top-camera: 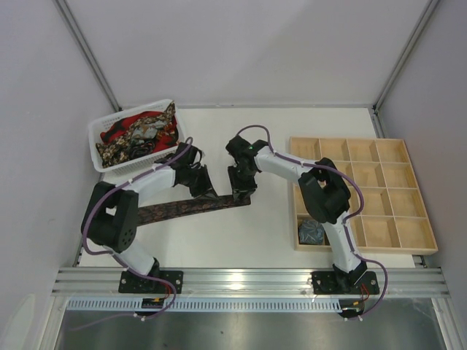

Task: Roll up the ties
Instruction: Roll the tie

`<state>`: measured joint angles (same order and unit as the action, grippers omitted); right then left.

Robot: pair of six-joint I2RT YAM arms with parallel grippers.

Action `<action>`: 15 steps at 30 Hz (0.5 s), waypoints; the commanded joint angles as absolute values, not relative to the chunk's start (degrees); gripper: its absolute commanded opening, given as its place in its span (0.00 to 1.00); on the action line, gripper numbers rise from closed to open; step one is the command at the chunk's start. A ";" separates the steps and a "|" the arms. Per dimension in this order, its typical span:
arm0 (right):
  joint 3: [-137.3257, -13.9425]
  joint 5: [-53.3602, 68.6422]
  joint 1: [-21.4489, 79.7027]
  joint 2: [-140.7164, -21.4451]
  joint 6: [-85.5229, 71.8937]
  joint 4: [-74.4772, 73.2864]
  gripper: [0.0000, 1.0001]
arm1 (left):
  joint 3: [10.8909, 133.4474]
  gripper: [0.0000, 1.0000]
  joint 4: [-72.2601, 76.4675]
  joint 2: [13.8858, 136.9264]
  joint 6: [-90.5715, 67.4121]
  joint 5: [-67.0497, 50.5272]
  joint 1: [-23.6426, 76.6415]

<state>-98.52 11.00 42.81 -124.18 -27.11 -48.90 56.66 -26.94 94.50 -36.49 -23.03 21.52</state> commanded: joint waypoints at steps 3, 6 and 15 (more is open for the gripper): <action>-94.93 16.87 43.16 -122.00 -24.44 -43.70 0.49 | 55.19 0.09 -29.35 88.60 -34.28 -23.12 16.88; -89.66 21.52 42.10 -118.66 -25.13 -37.98 0.53 | 56.51 0.09 -29.79 88.33 -34.19 -24.34 16.09; -78.57 37.08 35.51 -112.33 -32.61 -20.75 0.54 | 60.64 0.08 -25.93 93.77 -37.79 -31.64 19.07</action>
